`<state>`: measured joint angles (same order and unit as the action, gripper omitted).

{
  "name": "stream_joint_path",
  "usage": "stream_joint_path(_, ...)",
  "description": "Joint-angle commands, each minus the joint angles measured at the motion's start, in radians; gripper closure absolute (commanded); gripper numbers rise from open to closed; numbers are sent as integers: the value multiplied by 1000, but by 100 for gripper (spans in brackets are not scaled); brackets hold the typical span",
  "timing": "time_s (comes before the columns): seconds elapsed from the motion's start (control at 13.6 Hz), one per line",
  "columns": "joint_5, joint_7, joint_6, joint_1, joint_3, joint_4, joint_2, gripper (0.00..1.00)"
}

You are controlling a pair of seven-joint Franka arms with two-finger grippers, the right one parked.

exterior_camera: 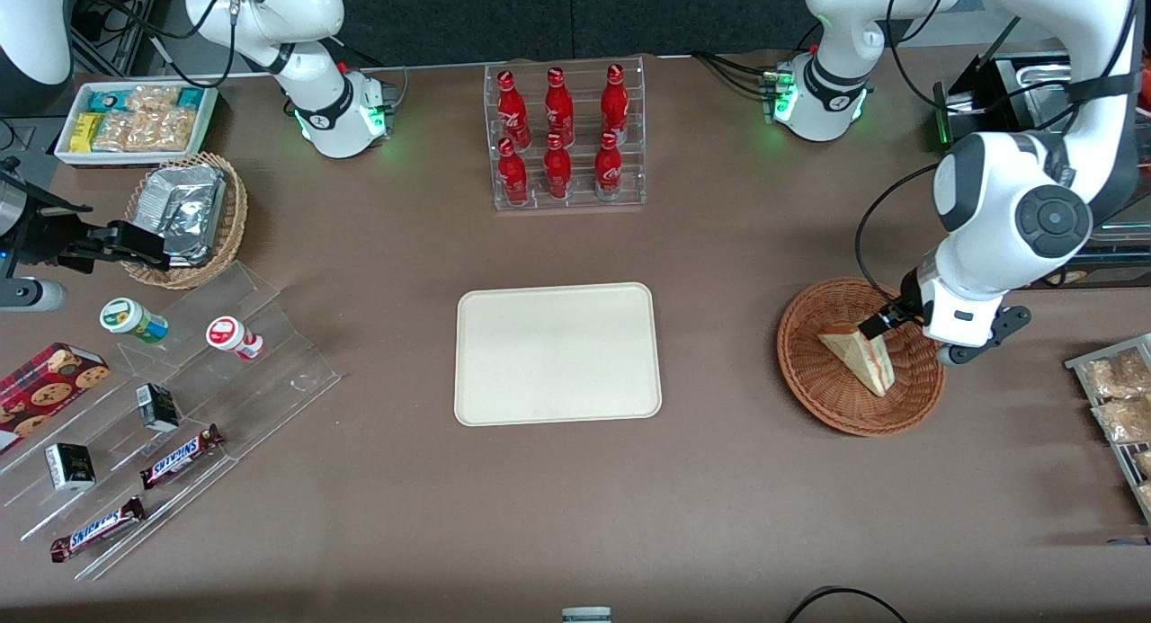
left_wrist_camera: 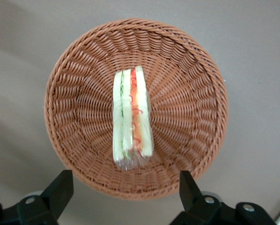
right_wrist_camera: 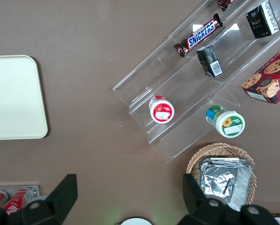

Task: Place sandwich from basket to tray
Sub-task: 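Lower the left gripper and close it on the wrapped sandwich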

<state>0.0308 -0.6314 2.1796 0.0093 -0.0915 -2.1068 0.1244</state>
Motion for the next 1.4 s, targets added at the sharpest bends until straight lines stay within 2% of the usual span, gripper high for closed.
stream_joint_path(0.0, 1, -16, 106, 24, 0, -76, -5, 0)
stream_joint_path(0.81, -15, -97, 246, 29, -2, -67, 144, 0)
stream_joint_path(1.32, -14, -96, 255, 21, -2, -67, 190, 0)
